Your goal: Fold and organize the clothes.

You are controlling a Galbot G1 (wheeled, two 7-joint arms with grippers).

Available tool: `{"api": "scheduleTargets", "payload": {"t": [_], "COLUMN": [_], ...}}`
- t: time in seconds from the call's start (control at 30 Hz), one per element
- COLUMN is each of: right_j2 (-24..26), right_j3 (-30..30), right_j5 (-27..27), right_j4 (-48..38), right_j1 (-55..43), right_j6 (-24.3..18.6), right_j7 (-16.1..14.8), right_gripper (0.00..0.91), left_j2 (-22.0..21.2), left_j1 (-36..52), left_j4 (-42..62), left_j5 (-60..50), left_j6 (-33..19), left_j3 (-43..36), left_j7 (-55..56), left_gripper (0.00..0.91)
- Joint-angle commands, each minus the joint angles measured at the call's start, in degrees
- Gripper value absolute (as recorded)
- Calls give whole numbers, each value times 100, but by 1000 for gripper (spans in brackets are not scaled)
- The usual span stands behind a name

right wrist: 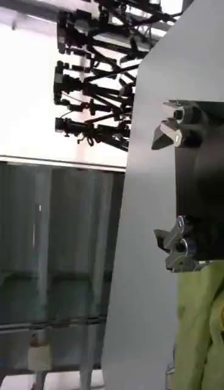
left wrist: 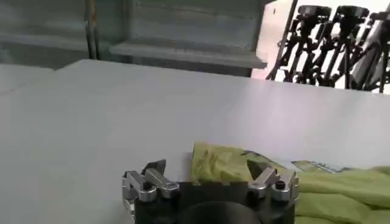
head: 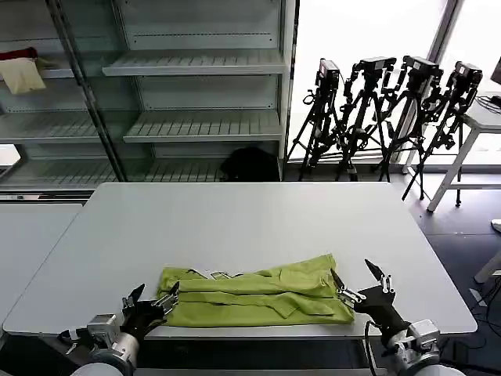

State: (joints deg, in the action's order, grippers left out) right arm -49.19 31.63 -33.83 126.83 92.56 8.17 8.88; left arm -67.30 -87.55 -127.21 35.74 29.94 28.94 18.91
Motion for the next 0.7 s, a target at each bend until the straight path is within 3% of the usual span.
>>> {"api": "scheduleTargets", "payload": {"t": [0.03,0.1,0.23,0.33,0.4,0.43,0.5,0.7], "right_j2": [36,30,16,15,15,13,0,-17], "right_j3": [458,521,614,662,677,681,678,666], "right_j5": [-459,-478,-499,-508,-510,-510,-504,-498], "right_j4": [-120,-151,-150,-141,-135,-129,-122,-108], "right_j1": [200,262,344,363,377,383,388,338], "right_j6": [-259,-310,-398,-429,-442,-449,-460,-464], "right_j7": [-222,-227,-251,-251,-252,-250,-252,-254], "right_gripper": [907,907,907,907,907,907,907,907], "left_j2": [-414,-430,-471,-477,-464,-458,-463,-559], "left_j1": [1,-3,20,74,103,110,98,29], "left_j4": [60,87,231,359,455,481,518,610], "left_j5": [257,221,60,56,98,146,153,-63], "left_j6": [-101,-144,-286,-357,-374,-374,-396,-520], "left_j3": [-57,-79,-132,-126,-104,-98,-115,-229], "left_j7": [70,60,-5,-11,-28,-28,-47,-148], "left_gripper": [907,887,655,554,423,262,121,10]}}
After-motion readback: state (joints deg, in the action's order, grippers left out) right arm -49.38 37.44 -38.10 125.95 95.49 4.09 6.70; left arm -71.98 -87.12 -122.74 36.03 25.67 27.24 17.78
